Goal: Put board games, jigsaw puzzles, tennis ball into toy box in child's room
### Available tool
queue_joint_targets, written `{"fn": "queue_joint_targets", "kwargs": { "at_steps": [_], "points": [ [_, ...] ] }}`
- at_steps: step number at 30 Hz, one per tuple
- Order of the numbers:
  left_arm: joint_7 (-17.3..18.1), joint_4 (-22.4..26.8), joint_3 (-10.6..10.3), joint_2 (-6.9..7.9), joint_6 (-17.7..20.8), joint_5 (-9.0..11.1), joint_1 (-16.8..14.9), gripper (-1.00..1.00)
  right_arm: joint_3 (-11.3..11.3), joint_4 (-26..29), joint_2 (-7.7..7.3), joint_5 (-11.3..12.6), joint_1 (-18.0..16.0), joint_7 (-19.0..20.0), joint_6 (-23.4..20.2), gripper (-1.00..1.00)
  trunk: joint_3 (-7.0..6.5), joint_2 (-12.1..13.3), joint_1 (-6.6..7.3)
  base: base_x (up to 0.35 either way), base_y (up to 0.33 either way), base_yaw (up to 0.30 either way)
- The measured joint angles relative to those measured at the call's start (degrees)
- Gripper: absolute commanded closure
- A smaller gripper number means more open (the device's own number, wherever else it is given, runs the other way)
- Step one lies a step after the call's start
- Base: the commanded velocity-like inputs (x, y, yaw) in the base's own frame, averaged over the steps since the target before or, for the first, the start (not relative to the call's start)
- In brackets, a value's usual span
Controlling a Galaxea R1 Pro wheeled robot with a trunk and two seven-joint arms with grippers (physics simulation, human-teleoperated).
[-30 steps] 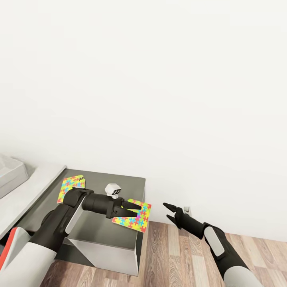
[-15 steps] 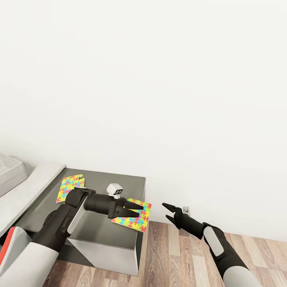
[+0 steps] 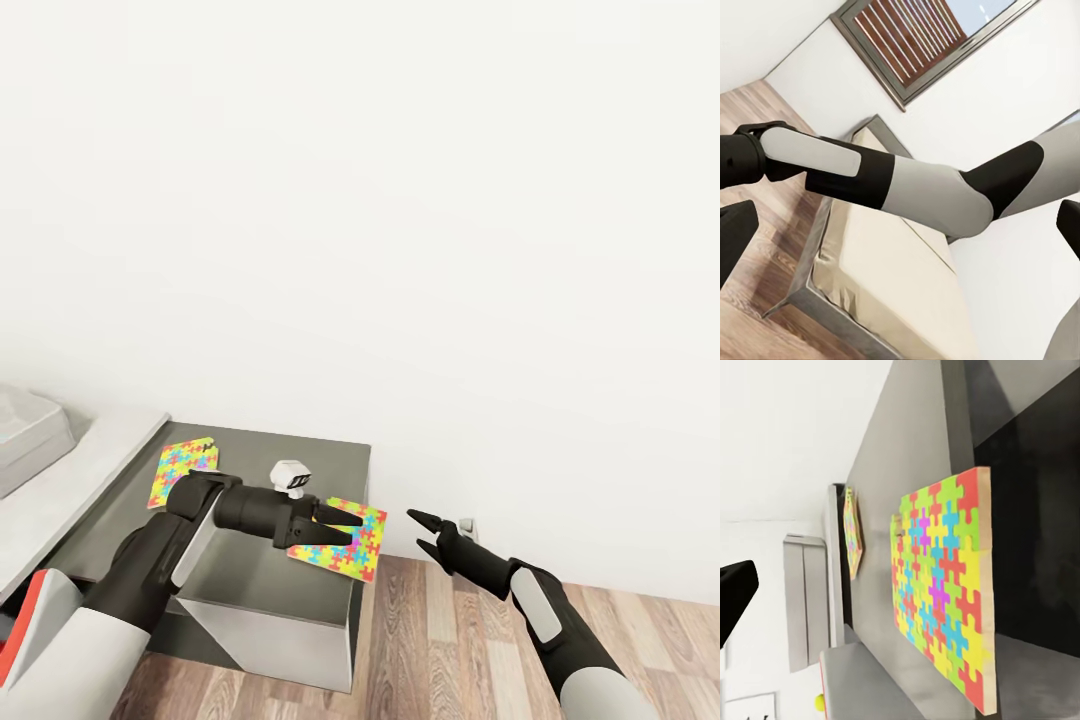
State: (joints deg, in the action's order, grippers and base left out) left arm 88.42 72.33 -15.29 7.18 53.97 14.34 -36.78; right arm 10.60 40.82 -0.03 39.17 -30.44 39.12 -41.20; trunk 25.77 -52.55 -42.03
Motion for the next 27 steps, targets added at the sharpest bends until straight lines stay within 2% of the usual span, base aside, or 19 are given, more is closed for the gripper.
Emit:
{"fn": "queue_joint_targets", "kwargs": {
  "at_steps": [10,23,27],
  "points": [
    [0.07,0.00,-0.02,-0.03,0.00,0.05,0.00,-1.00,-0.01,-0.03,-0.24,0.01,0.00,-0.01,0.06,-1.00,0.00,0.00,0.00,0.000,0.009,0.000],
    [0.08,0.00,-0.04,-0.03,0.00,0.03,0.00,-1.00,-0.01,-0.04,-0.21,-0.05,0.01,-0.07,0.16,-1.00,2.33,-5.20,-2.85,0.000,0.000,0.000],
    [0.08,0.00,-0.04,-0.03,0.00,0.04,0.00,-1.00,0.00,-0.04,-0.09,-0.08,0.02,-0.06,0.14,-1.00,2.34,-5.22,-2.86,0.000,0.000,0.000]
  ]
}}
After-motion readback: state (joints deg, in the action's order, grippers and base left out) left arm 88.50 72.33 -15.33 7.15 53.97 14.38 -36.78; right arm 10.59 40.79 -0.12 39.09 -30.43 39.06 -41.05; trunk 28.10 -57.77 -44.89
